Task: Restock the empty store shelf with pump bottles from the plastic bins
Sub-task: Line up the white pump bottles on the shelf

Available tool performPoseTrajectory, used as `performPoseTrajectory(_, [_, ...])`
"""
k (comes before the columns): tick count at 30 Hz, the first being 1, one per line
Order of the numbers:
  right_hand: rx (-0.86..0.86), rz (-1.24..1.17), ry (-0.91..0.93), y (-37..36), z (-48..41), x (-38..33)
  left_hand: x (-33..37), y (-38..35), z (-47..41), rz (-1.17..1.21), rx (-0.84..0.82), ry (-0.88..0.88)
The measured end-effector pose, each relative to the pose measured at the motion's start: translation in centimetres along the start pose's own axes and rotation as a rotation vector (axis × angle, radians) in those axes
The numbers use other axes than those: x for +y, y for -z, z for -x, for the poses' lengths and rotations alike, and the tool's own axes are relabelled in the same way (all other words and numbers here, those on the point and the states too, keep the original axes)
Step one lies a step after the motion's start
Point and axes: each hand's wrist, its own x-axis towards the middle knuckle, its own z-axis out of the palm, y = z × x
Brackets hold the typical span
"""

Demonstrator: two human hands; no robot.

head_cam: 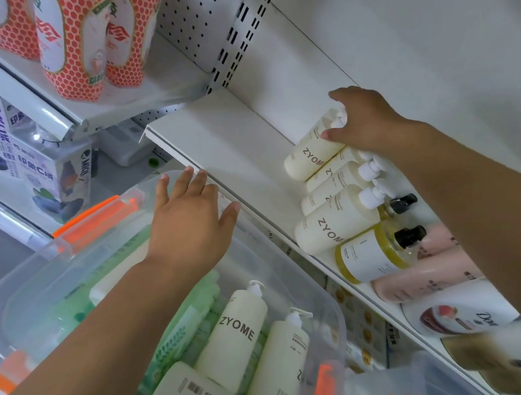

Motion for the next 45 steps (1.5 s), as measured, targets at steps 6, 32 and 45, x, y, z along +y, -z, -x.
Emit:
performPoseTrajectory(6, [0.075,-0.162,0.087,0.3,5.8,-3.3,-0.4,1.1,-0.4,0.053,0.067,0.038])
performPoseTrajectory(32, [-0.492,-1.572,-0.586,-15.8,16.5,-20.3,-7.7,8.1,3.9,0.014,-0.092,0.374])
performPoseTrajectory(45, [-0.431,-1.432,-0.393,-18.3,17.0,-23.4,-8.4,8.1,2.4,0.117,-0.061,0.352])
